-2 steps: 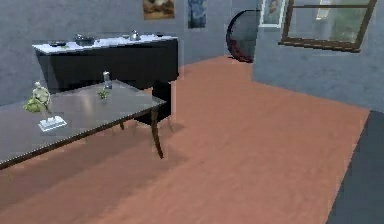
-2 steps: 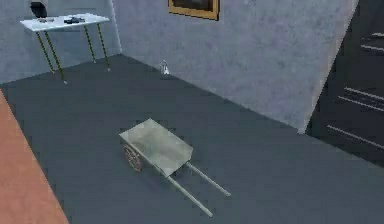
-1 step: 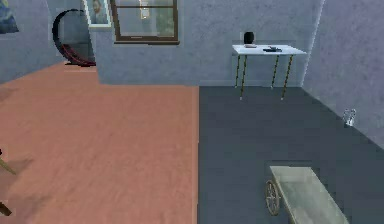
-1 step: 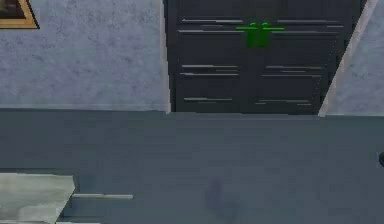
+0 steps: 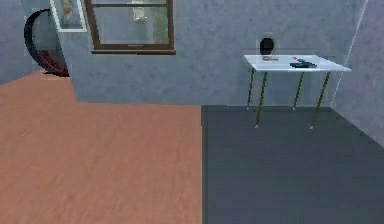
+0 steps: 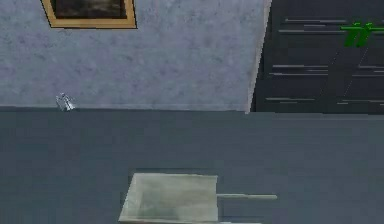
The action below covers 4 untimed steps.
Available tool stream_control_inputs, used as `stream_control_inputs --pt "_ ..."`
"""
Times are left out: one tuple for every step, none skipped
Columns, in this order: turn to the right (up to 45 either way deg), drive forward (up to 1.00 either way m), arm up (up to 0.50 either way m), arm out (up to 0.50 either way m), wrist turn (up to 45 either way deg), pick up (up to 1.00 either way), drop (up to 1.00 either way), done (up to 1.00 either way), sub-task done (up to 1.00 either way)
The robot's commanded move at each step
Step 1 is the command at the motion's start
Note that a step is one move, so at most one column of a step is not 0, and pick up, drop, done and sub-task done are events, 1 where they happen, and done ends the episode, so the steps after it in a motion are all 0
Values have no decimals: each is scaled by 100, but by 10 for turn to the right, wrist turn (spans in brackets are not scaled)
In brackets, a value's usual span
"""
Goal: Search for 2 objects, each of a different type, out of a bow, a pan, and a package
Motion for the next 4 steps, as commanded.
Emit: stream_control_inputs --pt "60 0 0 0 0 0 0 0 0" --pt "0 60 0 0 0 0 0 0 0" --pt "390 0 0 0 0 0 0 0 0" --pt "0 50 0 0 0 0 0 0 0"
